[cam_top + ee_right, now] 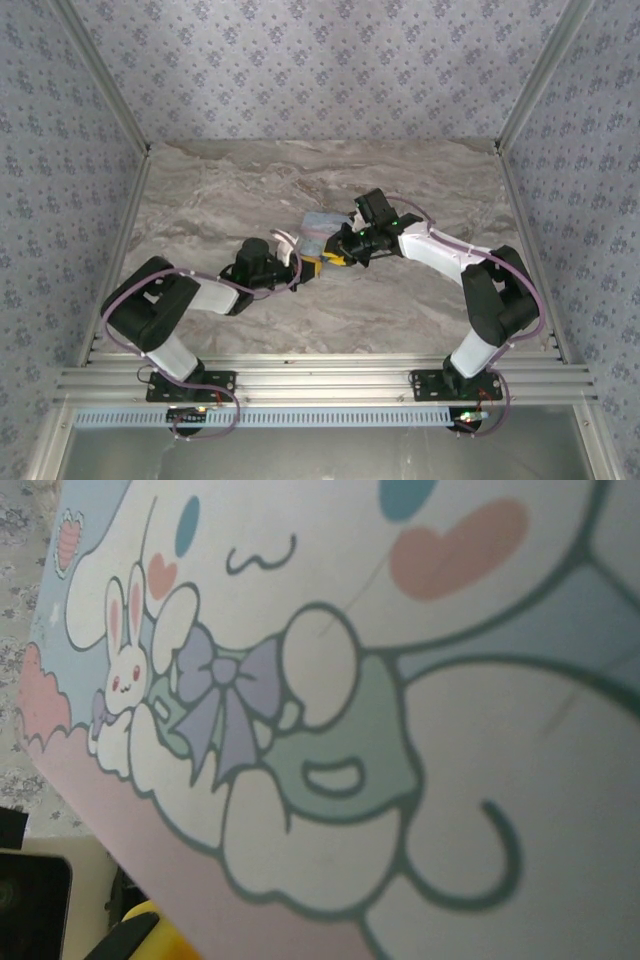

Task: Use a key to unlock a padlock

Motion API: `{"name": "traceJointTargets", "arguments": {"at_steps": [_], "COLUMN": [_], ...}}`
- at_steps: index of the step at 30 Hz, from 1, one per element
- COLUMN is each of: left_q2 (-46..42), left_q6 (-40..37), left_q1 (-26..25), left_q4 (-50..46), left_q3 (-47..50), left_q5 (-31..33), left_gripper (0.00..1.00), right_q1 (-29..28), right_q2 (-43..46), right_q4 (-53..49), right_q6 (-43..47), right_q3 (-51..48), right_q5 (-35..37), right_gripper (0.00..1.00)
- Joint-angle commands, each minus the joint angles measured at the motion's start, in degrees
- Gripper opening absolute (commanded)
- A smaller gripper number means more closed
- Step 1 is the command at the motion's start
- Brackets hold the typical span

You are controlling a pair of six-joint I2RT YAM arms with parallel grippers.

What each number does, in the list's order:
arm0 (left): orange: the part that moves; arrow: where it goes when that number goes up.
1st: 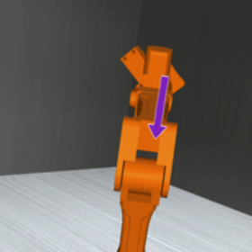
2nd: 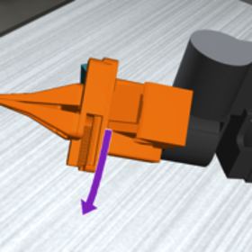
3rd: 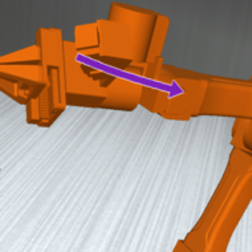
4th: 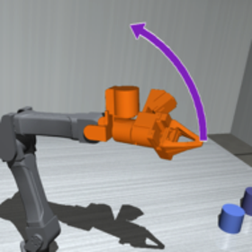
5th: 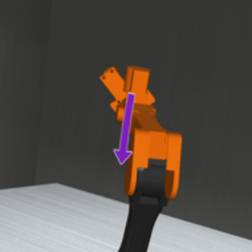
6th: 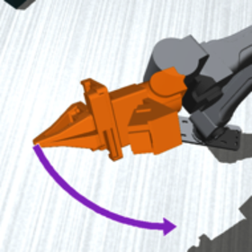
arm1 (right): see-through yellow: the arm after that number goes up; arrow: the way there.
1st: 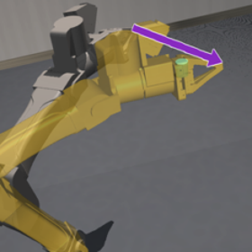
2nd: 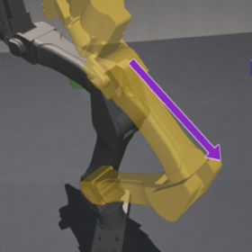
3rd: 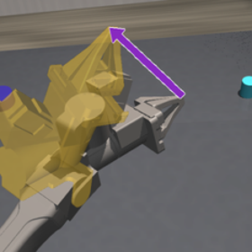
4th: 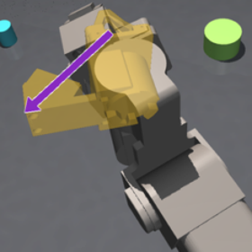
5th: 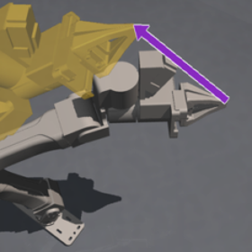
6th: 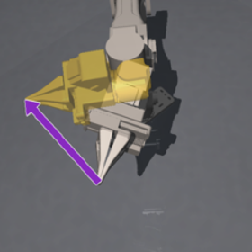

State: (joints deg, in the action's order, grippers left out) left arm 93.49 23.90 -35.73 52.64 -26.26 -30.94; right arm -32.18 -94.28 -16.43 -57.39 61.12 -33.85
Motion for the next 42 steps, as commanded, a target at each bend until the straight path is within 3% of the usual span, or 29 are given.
{"name": "traceJointTargets", "arguments": {"at_steps": [1, 5, 11, 15, 20, 25, 28, 36, 42], "left_q2": [0.8, -0.3, -5.1, -4.9, -2.0, 1.8, 4.9, 6.5, 5.4], "left_q6": [6.1, 7.0, -2.0, -5.4, -4.4, -4.8, -3.3, -1.6, 0.0], "left_q1": [1.5, 1.6, 0.2, -0.3, -1.1, -2.5, -2.8, -4.5, -5.2], "left_q4": [14.7, 14.1, 1.3, -1.6, 3.4, 5.3, 9.2, 10.0, 7.9], "left_q3": [-2.8, -3.1, -1.8, 0.9, 5.4, 7.7, 9.1, 10.3, 10.7], "left_q5": [-6.9, -8.3, -3.1, -0.1, 2.1, 4.9, 5.7, 7.9, 8.3], "left_gripper": [0.0, 0.0, 0.0, 0.0, 0.0, 0.0, 0.0, 0.0, 0.0], "right_q1": [-1.7, -1.9, -2.4, -3.9, -5.9, -7.6, -8.2, -8.5, -12.8], "right_q2": [-0.2, 0.0, 0.2, 0.8, 1.2, 1.9, 3.3, 12.1, 17.9], "right_q4": [-2.8, -4.0, -4.0, -3.3, -1.3, -0.8, -0.5, 1.4, 10.7], "right_q6": [0.8, 1.5, 1.1, 1.0, 0.7, 0.6, 0.3, -2.7, -8.8], "right_q3": [0.7, 0.9, 0.9, 0.6, -1.2, -2.5, -4.2, -11.4, -20.4], "right_q5": [-2.6, -1.0, 2.0, 4.8, 8.3, 11.8, 14.6, 25.9, 35.3], "right_gripper": [0.0, 0.0, 0.02, 0.14, 0.27, 0.48, 0.55, 0.59, 0.59]}}
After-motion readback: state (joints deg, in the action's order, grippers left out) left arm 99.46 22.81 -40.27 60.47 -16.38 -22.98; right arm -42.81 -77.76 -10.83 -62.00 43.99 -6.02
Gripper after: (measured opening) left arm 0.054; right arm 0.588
